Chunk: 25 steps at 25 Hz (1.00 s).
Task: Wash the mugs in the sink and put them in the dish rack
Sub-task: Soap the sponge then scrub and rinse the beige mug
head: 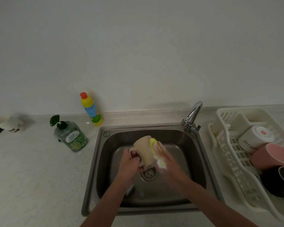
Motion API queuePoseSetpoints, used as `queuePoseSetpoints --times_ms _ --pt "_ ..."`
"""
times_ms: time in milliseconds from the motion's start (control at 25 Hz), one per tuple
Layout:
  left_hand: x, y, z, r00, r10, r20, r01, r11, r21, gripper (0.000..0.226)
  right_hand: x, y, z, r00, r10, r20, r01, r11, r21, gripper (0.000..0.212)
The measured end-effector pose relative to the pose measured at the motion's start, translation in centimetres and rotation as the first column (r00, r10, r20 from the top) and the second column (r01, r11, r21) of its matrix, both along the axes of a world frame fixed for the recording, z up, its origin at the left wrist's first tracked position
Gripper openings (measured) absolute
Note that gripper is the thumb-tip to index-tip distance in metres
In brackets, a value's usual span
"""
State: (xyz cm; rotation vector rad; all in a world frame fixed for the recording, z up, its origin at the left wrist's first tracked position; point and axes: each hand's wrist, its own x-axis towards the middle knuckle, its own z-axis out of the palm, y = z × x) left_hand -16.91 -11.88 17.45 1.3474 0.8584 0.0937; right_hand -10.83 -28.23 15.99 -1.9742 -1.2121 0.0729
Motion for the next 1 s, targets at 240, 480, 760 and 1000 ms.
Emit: queuePoseSetpoints --times_ms 240,480,760,1000 --pt "-0.2 -0.5 -0.8 0.995 -0.093 -0.035 0.095 0.993 0.075 0.023 1.1 0.9 0.2 0.998 -0.06 0.017 0.061 0.997 -0.053 0.063" --pt "-0.7 -0.1 -1.0 0.997 -0.071 -0.024 0.072 0.996 0.045 0.022 -1.2 1.6 -0.3 0.998 -0.041 -0.046 0.028 0.97 -0.243 0.074" --pt "-0.6 0.6 -0.3 0.999 0.043 0.006 -0.043 0.999 -0.023 0.028 0.8 0.2 0.4 0.987 -0.022 -0.16 0.006 0.995 -0.1 0.061" --pt "-0.6 -1.0 -0.9 0.997 -0.081 -0.004 0.082 0.995 0.06 0.022 1.5 2.0 0.1 0.998 -0.041 0.04 0.047 0.988 -0.149 0.064"
